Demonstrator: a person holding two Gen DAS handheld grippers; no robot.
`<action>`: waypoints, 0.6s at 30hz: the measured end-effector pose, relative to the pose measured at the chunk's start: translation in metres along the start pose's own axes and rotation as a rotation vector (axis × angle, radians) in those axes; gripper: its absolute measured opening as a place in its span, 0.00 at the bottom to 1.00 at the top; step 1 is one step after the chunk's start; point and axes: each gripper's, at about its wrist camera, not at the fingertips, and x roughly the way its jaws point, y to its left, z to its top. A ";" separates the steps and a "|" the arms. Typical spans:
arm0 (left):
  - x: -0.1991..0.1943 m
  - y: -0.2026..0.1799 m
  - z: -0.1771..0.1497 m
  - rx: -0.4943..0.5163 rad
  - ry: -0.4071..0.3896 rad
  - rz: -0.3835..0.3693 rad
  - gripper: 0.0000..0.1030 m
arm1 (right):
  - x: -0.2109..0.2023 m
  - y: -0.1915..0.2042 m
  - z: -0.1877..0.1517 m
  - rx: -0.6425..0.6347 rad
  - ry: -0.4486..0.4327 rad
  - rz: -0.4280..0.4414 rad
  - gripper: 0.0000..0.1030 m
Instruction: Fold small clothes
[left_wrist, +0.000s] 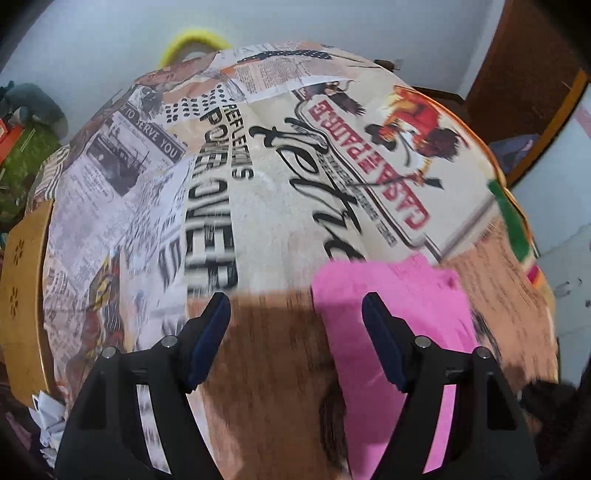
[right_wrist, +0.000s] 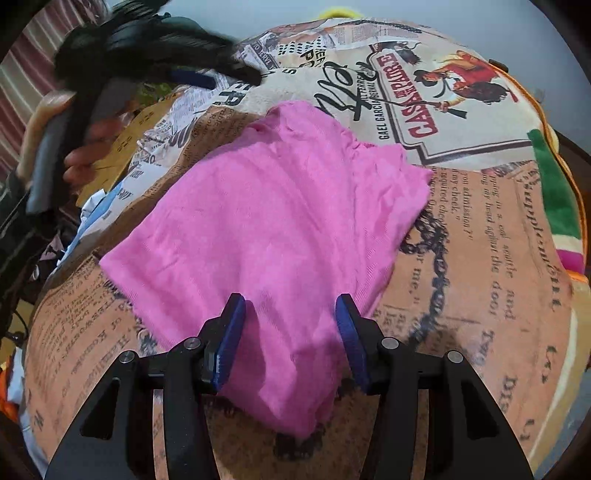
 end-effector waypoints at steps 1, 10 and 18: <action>-0.004 0.000 -0.006 0.002 0.007 -0.009 0.71 | -0.004 -0.002 0.001 0.006 -0.007 -0.002 0.46; 0.002 -0.017 -0.080 0.006 0.174 -0.166 0.72 | -0.018 -0.022 0.003 0.098 -0.057 -0.049 0.48; 0.009 -0.029 -0.094 -0.025 0.196 -0.278 0.33 | -0.020 -0.020 -0.005 0.120 -0.049 -0.060 0.48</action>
